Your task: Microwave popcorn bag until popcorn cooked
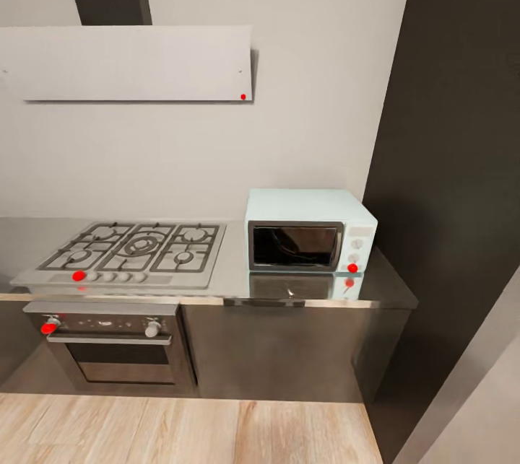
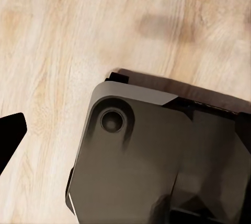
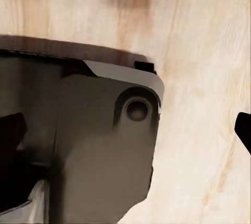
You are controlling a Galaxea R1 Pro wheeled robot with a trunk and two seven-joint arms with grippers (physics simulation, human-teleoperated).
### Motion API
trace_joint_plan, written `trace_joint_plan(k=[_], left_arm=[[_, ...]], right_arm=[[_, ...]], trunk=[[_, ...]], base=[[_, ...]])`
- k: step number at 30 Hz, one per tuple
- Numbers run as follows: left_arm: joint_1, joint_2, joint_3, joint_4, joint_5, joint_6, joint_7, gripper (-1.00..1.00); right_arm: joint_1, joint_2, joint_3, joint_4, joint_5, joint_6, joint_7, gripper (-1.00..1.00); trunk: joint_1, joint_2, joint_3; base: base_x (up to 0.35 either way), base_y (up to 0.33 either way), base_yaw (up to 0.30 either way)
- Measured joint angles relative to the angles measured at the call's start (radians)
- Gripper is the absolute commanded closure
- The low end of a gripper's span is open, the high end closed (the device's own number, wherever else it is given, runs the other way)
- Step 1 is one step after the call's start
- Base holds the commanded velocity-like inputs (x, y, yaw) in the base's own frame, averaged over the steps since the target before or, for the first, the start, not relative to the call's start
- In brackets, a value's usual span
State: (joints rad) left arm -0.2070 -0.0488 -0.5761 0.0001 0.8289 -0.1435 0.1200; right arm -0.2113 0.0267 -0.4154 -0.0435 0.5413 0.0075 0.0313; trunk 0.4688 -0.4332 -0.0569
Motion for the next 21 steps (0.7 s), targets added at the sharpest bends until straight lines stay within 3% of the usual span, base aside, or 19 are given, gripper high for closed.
trace_joint_plan(k=[1, 2, 3, 6, 9, 11, 14, 18, 21], left_arm=[[0.0, 0.0, 0.0, 0.0, 0.0, 0.0, 0.0, -1.0], [0.0, 0.0, 0.0, 0.0, 0.0, 0.0, 0.001, -1.0], [0.0, 0.0, 0.0, 0.0, 0.0, 0.0, 0.001, -1.0], [-0.001, 0.0, 0.0, 0.0, 0.0, 0.0, 0.003, -1.0], [0.0, 0.0, 0.0, 0.0, 0.0, 0.0, 0.004, -1.0], [0.0, 0.0, 0.0, 0.0, 0.0, 0.0, 0.005, -1.0], [0.0, 0.0, 0.0, 0.0, 0.0, 0.0, 0.005, -1.0], [0.0, 0.0, 0.0, 0.0, 0.001, -0.001, 0.005, -1.0], [0.0, 0.0, 0.0, 0.0, 0.001, -0.002, 0.005, -1.0]], right_arm=[[0.0, 0.026, 0.0, -0.042, 0.0, 0.003, 0.001, -1.0], [-0.001, 0.062, 0.001, -0.158, -0.003, 0.01, 0.015, -1.0], [-0.001, 0.081, 0.001, -0.251, -0.004, 0.025, 0.034, -1.0], [0.0, 0.13, 0.002, -0.521, -0.007, 0.173, 0.127, -1.0], [-0.006, 0.143, 0.026, -0.739, -0.014, 0.377, 0.259, -1.0], [-0.044, 0.145, 0.05, -0.827, -0.019, 0.463, 0.31, -1.0], [-0.1, 0.144, 0.061, -1.0, -0.023, 0.589, 0.335, -1.0], [-0.123, 0.141, 0.069, -1.375, -0.023, 0.83, 0.36, -1.0], [-0.2, 0.134, 0.071, -1.48, -0.024, 0.922, 0.373, -1.0]], trunk=[[0.0, 0.0, 0.0], [0.0, 0.0, 0.0], [0.0, 0.0, 0.0], [0.0, 0.0, 0.0], [0.0, 0.0, 0.0], [0.0, 0.0, 0.0], [0.0, 0.0, 0.0], [0.0, 0.0, 0.0], [0.0, 0.0, 0.0]], base=[[0.0, 0.0, 0.0], [0.0, 0.0, 0.0], [0.0, 0.0, 0.0], [0.0, 0.0, 0.0], [0.0, 0.0, 0.0], [0.0, 0.0, 0.0], [0.0, 0.0, 0.0], [0.0, 0.0, 0.0], [0.0, 0.0, 0.0]])
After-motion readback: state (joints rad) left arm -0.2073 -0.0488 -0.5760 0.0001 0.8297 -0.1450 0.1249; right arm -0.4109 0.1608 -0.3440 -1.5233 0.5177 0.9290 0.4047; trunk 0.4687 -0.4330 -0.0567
